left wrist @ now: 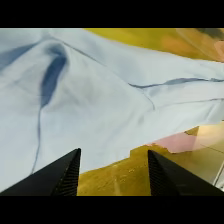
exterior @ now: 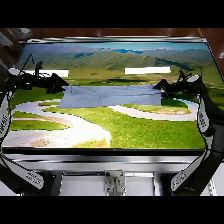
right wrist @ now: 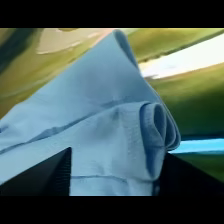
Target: Fold the shirts.
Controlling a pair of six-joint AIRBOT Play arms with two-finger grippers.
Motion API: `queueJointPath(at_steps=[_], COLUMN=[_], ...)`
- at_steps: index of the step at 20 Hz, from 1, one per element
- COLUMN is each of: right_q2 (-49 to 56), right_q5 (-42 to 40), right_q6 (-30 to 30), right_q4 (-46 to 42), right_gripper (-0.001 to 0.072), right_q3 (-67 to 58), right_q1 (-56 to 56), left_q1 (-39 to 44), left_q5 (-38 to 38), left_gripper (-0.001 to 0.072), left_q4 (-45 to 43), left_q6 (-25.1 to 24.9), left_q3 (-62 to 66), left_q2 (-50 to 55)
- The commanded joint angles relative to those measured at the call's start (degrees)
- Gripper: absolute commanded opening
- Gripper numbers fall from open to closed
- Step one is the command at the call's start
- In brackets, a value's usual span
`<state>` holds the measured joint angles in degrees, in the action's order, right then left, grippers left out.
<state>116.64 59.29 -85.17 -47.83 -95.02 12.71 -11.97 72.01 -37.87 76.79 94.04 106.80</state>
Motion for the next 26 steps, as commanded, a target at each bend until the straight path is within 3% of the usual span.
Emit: queueJointPath(at_steps=[1, 2, 3, 6, 8, 13, 18, 20, 23, 26], right_q2=[2.32, 1.62, 0.17, -8.11, -15.56, -32.92, -44.0, -47.17, -50.51, -51.21], right_q5=[-1.25, -1.09, -0.72, 2.56, 7.1, 18.36, 21.51, 21.86, 22.49, 26.62], right_q6=[1.18, 1.75, 4.52, 9.4, 9.33, 1.46, -5.05, -7.21, -9.4, -9.79], right_q4=[7.48, 7.96, 8.33, 8.28, 8.31, 2.8, -1.22, -1.27, -3.32, -4.59], right_gripper=[0.027, 0.0062, 0.0059, 0.0059, 0.0059, 0.0059, 0.0059, 0.0059, 0.0059, 0.0059], right_q3=[0.02, 0.02, 0.02, 0.02, 0.02, 0.02, 0.04, 0.04, 0.04, 0.04], right_q1=[-0.79, -0.76, -0.72, -0.74, -0.79, -3.65, -6.86, -6.82, -6.82, -6.82], left_q1=[1.03, 1.44, 1.97, 6.12, 11.1, 27.5, 41.97, 45.94, 50.8, 49.92], left_q5=[1.57, 1.6, 1.55, -0.33, -3.52, -13.7, -24.44, -26.23, -26.84, -28.35], left_gripper=[0.0507, 0.0502, 0.0455, 0.0129, 0.0052, 0.0037, 0.0037, 0.0037, 0.0037, 0.0035], left_q4=[2.4, 3.28, 4.28, 4.92, 4.9, 4.92, 4.94, 6.34, 14.45, 15.02], left_q6=[-0.42, -0.66, -0.68, -2.75, -5.57, -7.08, -3.19, 0.09, -1.16, -1.22], left_q3=[0.04, 0.04, 0.04, 0.02, 0.0, 0.0, 0.0, 0.0, 0.02, 0.02], left_q2=[-1.27, -1.44, -1.44, -1.31, -1.07, -0.24, 2.12, 4.07, 7.43, 8.13])
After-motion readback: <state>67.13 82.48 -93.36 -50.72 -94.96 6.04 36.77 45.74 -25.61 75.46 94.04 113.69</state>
